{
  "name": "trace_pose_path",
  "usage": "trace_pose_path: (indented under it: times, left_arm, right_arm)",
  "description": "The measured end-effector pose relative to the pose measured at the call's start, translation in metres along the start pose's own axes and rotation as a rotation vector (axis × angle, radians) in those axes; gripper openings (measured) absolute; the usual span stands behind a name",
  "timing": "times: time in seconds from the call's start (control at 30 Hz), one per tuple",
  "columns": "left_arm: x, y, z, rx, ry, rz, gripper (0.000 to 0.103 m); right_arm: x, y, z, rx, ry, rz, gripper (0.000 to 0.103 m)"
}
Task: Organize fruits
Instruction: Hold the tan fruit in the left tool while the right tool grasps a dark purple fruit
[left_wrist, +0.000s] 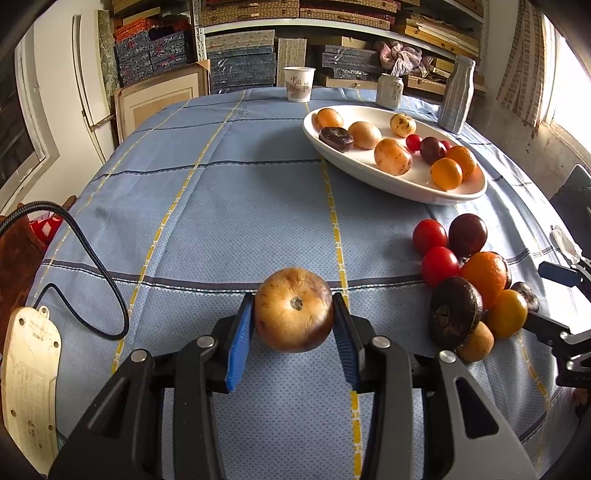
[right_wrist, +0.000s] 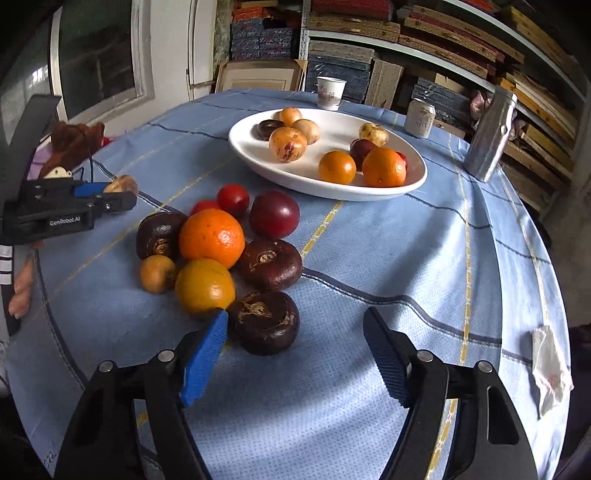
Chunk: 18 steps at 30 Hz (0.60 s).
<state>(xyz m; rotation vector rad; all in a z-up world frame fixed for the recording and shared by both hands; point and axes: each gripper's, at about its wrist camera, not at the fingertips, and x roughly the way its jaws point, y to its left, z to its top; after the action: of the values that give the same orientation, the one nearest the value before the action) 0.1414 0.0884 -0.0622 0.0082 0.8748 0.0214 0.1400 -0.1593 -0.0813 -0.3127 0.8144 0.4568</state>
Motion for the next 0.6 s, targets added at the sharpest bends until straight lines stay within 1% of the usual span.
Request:
trace_pose_path:
  times: [0.03, 0.1, 0.13, 0.17, 0.2, 0.37, 0.47, 0.6]
  left_arm:
    - [0.000, 0.000, 0.000, 0.001, 0.000, 0.000, 0.041]
    - [-0.001, 0.000, 0.000, 0.002, -0.005, 0.001, 0.041]
    - [-0.001, 0.000, 0.000, 0.003, -0.007, 0.000, 0.041]
    - [-0.001, 0.000, 0.000, 0.003, -0.006, -0.001, 0.041]
    - [-0.001, 0.000, 0.000, 0.002, -0.006, -0.001, 0.041]
    - [0.001, 0.001, -0.001, -0.004, 0.007, -0.008, 0.041]
    - [0.005, 0.006, 0.000, -0.027, 0.026, -0.018, 0.041]
    - [0.010, 0.007, 0.002, -0.031, 0.034, -0.016, 0.041]
  right_arm:
    - [0.001, 0.001, 0.001, -0.004, 0.002, 0.003, 0.071]
    - [0.006, 0.001, 0.003, -0.006, 0.018, 0.036, 0.055]
    - [0.009, 0.002, 0.004, -0.008, 0.030, 0.050, 0.051]
    - [0.012, 0.005, 0.003, -0.016, 0.045, 0.062, 0.045]
    - [0.013, 0.007, 0.003, -0.023, 0.050, 0.067, 0.041]
    - [0.011, 0.010, 0.002, -0.033, 0.046, 0.061, 0.041]
    - [0.011, 0.008, 0.002, -0.024, 0.046, 0.068, 0.041]
    - [0.011, 0.006, 0.001, -0.015, 0.046, 0.078, 0.041]
